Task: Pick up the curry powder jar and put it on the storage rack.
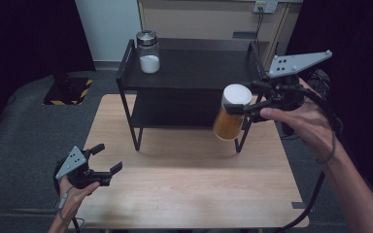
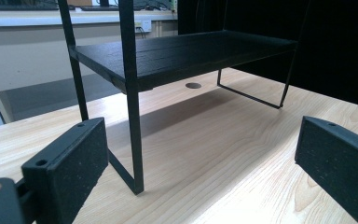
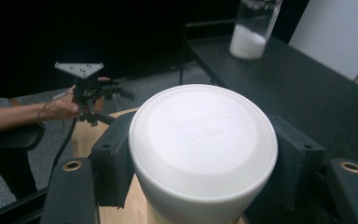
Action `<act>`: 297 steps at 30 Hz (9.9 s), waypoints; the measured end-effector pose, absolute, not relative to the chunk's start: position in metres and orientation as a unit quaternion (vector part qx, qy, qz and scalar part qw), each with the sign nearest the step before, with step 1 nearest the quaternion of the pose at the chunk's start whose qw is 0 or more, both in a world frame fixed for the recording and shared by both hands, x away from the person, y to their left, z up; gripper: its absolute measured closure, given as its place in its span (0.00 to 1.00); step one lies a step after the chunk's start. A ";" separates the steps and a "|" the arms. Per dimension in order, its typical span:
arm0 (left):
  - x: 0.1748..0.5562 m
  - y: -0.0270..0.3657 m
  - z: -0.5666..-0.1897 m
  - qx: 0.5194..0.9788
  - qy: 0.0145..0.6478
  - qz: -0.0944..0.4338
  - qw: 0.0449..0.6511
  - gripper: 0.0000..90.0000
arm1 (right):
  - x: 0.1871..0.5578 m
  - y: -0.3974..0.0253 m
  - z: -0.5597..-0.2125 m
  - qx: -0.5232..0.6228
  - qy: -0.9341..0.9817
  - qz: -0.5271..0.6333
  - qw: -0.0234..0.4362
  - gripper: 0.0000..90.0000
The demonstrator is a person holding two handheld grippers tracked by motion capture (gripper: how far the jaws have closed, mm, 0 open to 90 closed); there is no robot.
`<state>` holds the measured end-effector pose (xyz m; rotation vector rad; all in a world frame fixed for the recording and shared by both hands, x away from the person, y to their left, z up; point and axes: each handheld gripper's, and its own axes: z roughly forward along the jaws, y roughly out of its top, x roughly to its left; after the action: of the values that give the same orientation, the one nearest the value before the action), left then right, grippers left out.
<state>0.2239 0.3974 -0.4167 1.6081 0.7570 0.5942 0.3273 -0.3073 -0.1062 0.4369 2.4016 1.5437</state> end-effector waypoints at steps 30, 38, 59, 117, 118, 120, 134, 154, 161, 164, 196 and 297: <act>0.224 0.400 -0.419 0.684 0.334 0.255 0.596 0.02 | 0.394 -0.268 -0.046 0.275 0.795 0.507 0.188 0.37; 0.227 0.404 -0.422 0.677 0.344 0.254 0.599 0.02 | 0.422 -0.262 -0.044 0.325 0.778 0.490 0.221 0.37; 0.234 0.404 -0.424 0.681 0.344 0.248 0.598 0.02 | 0.455 -0.257 -0.055 0.360 0.774 0.465 0.233 0.37; 0.224 0.395 -0.417 0.695 0.328 0.263 0.583 0.02 | 0.253 -0.324 -0.179 0.224 0.733 0.592 0.250 0.08; 0.223 0.395 -0.417 0.695 0.329 0.263 0.583 0.02 | 0.251 -0.323 -0.183 0.223 0.735 0.589 0.250 0.08; 0.223 0.394 -0.417 0.695 0.329 0.264 0.583 0.02 | 0.246 -0.322 -0.191 0.221 0.739 0.586 0.249 0.08; 0.222 0.393 -0.416 0.697 0.325 0.265 0.582 0.02 | 0.235 -0.320 -0.231 0.214 0.748 0.575 0.254 0.07; 0.222 0.392 -0.415 0.699 0.325 0.264 0.579 0.02 | 0.232 -0.324 -0.307 0.248 0.754 0.558 0.243 0.07; 0.222 0.391 -0.415 0.702 0.322 0.265 0.577 0.02 | 0.233 -0.330 -0.332 0.271 0.752 0.553 0.236 0.06; 0.222 0.390 -0.415 0.702 0.321 0.266 0.577 0.02 | 0.231 -0.332 -0.344 0.281 0.749 0.552 0.235 0.06; 0.218 0.384 -0.414 0.712 0.319 0.270 0.564 0.02 | 0.209 -0.341 -0.412 0.326 0.738 0.530 0.262 0.05; 0.209 0.395 -0.420 0.672 0.334 0.300 0.589 0.02 | 0.198 -0.367 -0.430 0.380 0.665 0.571 0.295 0.03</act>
<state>0.2088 0.3952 -0.4201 1.5650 0.7766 0.6984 0.1982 -0.3665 -0.4302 1.0122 1.7701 1.5201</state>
